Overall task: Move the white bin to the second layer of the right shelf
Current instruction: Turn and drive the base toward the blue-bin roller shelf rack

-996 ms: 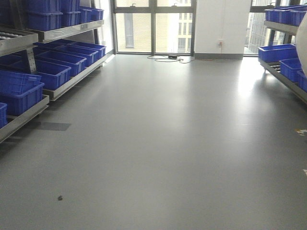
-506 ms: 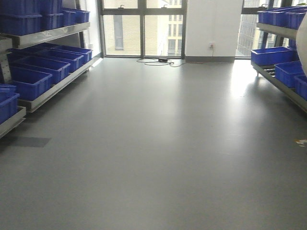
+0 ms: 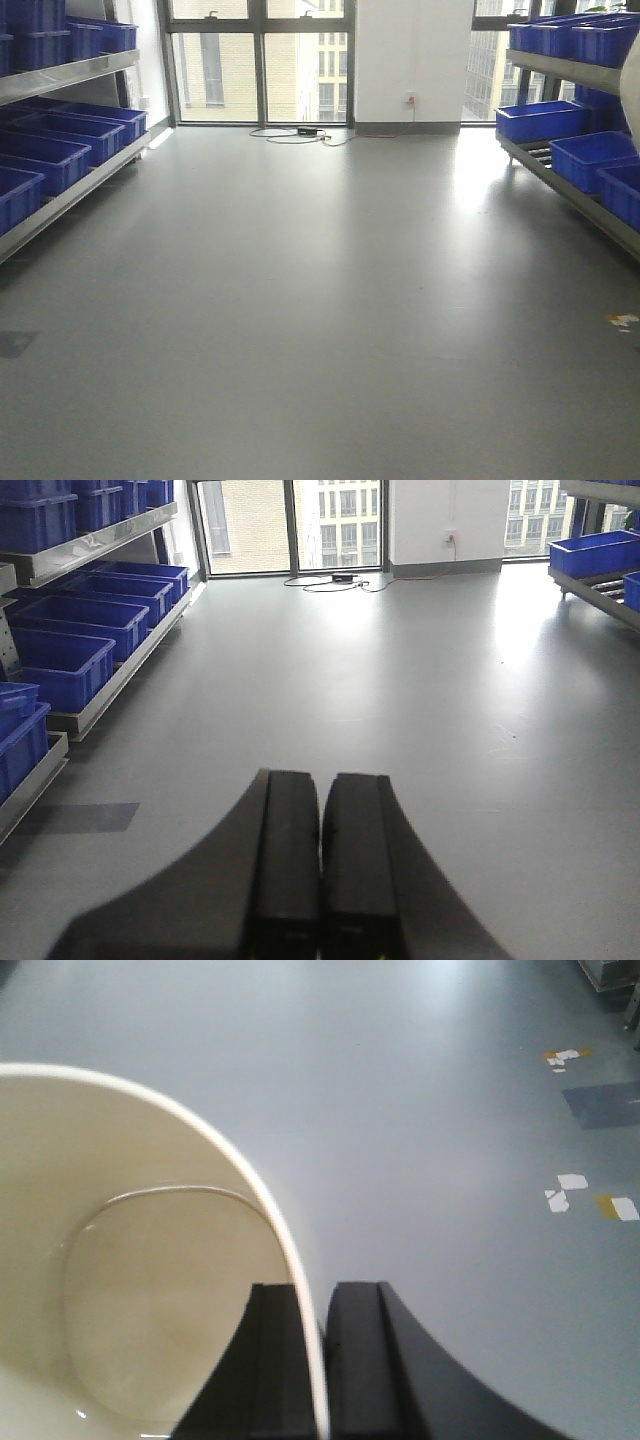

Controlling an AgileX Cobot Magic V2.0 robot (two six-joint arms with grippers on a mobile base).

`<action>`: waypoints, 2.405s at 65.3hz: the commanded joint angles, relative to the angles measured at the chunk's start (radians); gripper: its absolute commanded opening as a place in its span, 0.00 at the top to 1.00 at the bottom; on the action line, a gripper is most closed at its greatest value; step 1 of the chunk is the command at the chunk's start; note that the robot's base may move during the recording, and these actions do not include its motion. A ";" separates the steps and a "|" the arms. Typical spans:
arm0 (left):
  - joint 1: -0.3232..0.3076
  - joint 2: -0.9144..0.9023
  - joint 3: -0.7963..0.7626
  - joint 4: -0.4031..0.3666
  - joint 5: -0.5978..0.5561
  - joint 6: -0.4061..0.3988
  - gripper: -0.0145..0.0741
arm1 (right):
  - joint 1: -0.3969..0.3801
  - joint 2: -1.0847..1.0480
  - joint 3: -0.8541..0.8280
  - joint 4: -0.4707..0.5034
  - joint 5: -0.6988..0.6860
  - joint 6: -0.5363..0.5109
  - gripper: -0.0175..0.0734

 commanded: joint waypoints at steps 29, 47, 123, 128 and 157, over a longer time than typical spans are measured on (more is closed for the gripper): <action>-0.004 -0.016 0.037 0.000 -0.083 -0.005 0.74 | -0.005 0.000 -0.028 -0.002 -0.092 -0.002 0.75; -0.004 -0.016 0.037 0.000 -0.083 -0.005 0.74 | -0.005 0.000 -0.028 -0.002 -0.092 -0.002 0.75; -0.004 -0.016 0.037 0.000 -0.083 -0.005 0.74 | -0.005 0.000 -0.028 -0.002 -0.092 -0.002 0.75; -0.004 -0.016 0.037 0.000 -0.083 -0.005 0.74 | -0.005 0.000 -0.028 -0.002 -0.092 -0.002 0.75; -0.004 -0.016 0.037 0.000 -0.083 -0.005 0.74 | -0.005 0.000 -0.028 -0.002 -0.092 -0.002 0.75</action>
